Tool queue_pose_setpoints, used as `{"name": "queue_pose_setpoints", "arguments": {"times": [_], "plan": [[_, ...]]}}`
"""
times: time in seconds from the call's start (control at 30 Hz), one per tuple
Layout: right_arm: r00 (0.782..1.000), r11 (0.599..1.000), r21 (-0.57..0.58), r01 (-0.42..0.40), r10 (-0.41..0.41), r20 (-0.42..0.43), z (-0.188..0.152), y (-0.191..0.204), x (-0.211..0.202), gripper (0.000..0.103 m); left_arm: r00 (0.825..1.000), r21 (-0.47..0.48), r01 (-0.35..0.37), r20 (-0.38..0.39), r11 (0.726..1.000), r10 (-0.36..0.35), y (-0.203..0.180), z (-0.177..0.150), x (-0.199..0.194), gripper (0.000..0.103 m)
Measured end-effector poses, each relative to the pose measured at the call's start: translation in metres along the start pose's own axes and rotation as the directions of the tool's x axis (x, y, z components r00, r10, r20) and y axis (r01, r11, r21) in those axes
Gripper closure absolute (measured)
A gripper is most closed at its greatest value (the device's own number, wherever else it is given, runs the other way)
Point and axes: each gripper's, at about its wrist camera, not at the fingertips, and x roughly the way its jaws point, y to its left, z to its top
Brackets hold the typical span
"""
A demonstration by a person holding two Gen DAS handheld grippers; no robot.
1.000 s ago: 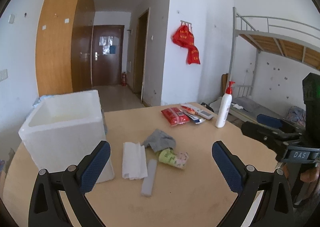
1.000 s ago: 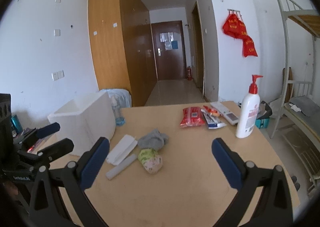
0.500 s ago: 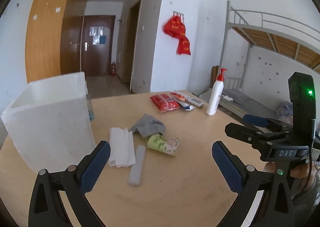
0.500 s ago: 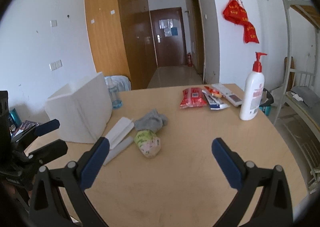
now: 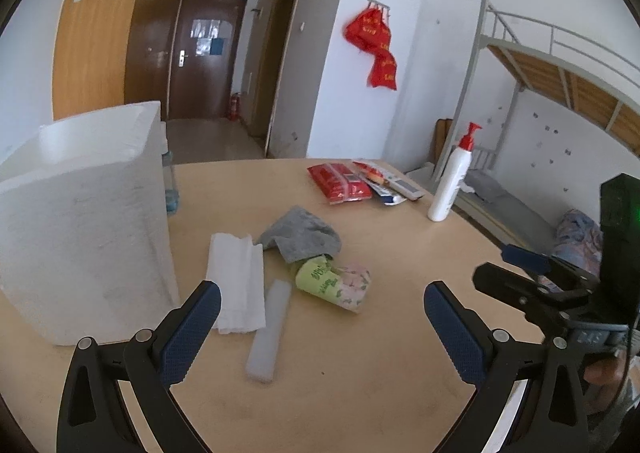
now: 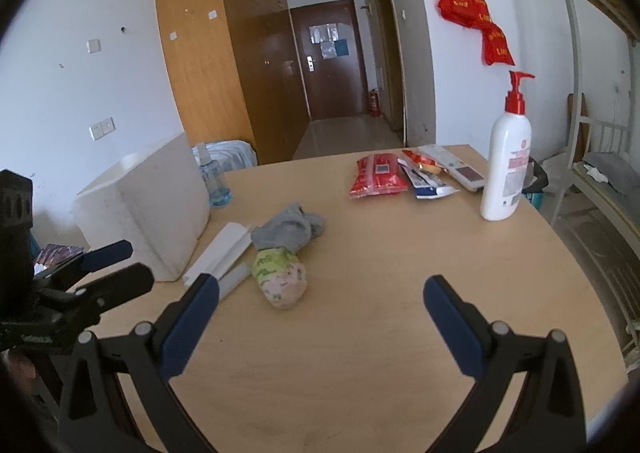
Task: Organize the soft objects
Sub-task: 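Approach the grey sock and green packet with both open tools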
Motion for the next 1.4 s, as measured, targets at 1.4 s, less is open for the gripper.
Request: {"name": "queue_pose_setpoints", "arguments": {"times": [1.4], "plan": [[0.986,0.991,-0.128,-0.042,0.021,-0.165,0.014,0.012,0.092,0.0,0.941,-0.158,-0.262,-0.259,0.952,0.216,0.072,0.006,0.088,0.018]]}}
